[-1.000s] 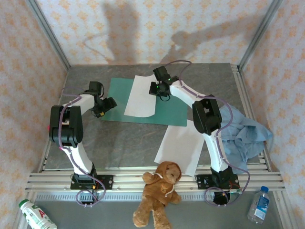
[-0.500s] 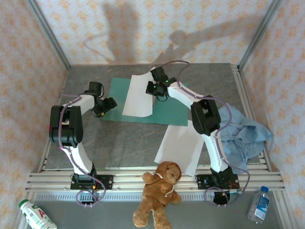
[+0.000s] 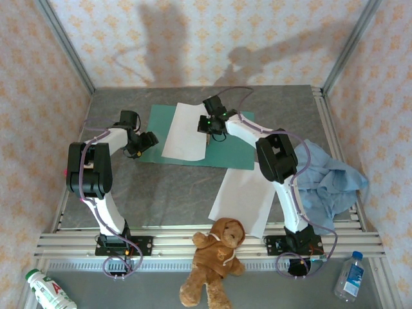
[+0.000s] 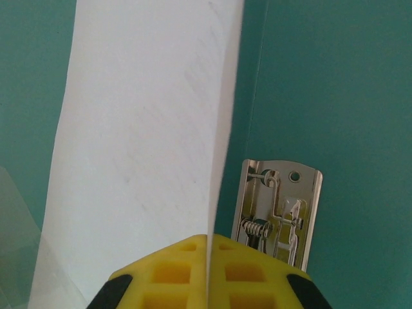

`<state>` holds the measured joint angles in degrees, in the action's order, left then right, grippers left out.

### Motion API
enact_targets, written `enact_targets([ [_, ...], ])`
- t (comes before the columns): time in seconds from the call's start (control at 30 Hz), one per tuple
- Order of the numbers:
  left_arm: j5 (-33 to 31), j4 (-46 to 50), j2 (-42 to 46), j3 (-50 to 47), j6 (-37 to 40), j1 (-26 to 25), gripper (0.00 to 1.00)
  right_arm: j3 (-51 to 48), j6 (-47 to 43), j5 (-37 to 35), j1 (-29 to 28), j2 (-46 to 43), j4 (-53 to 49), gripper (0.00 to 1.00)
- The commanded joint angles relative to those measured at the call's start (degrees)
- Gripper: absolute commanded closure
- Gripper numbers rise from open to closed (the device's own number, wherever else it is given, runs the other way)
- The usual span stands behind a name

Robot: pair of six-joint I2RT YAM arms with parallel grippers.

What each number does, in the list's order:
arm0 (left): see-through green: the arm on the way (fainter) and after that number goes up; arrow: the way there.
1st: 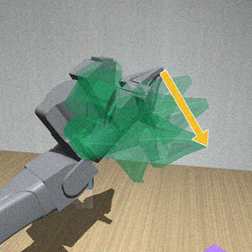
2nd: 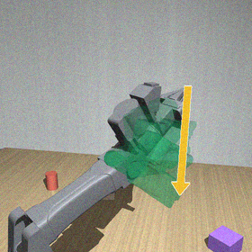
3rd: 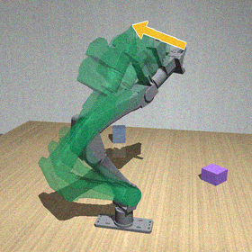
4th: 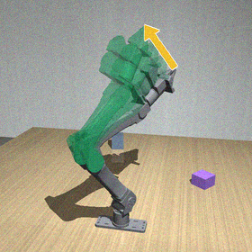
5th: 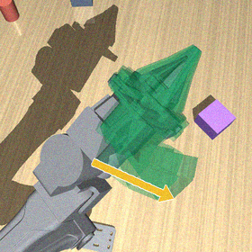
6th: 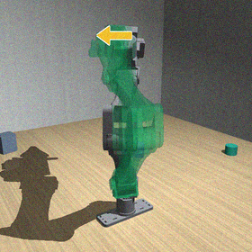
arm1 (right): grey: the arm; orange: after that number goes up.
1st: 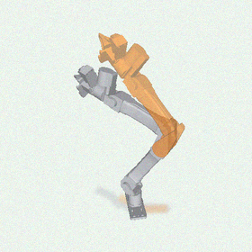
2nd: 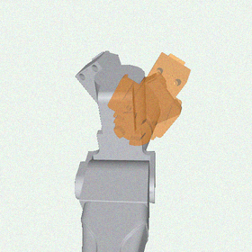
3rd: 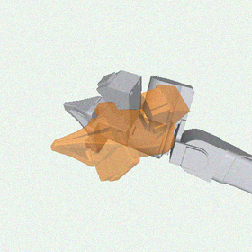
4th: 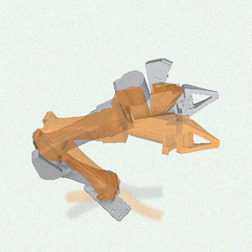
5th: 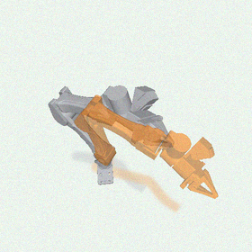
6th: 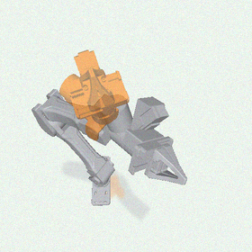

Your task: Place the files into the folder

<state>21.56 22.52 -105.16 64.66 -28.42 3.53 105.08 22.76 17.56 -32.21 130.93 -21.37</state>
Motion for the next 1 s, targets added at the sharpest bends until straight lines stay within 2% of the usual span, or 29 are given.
enact_targets([
  [0.0,1.3,0.5,-0.9,-1.7,0.1,0.5,0.25,-1.5,1.3,-0.8,-0.2,-0.3,3.1,1.00],
  [0.53,2.5,-0.2,-1.1,-2.4,0.0,0.5,0.27,-5.9,6.1,-1.0,-1.3,-0.1,10.5,1.00],
  [0.97,3.3,-0.5,-1.1,-2.8,0.2,0.4,0.27,-3.5,5.5,0.4,-1.8,3.0,11.9,1.00],
])
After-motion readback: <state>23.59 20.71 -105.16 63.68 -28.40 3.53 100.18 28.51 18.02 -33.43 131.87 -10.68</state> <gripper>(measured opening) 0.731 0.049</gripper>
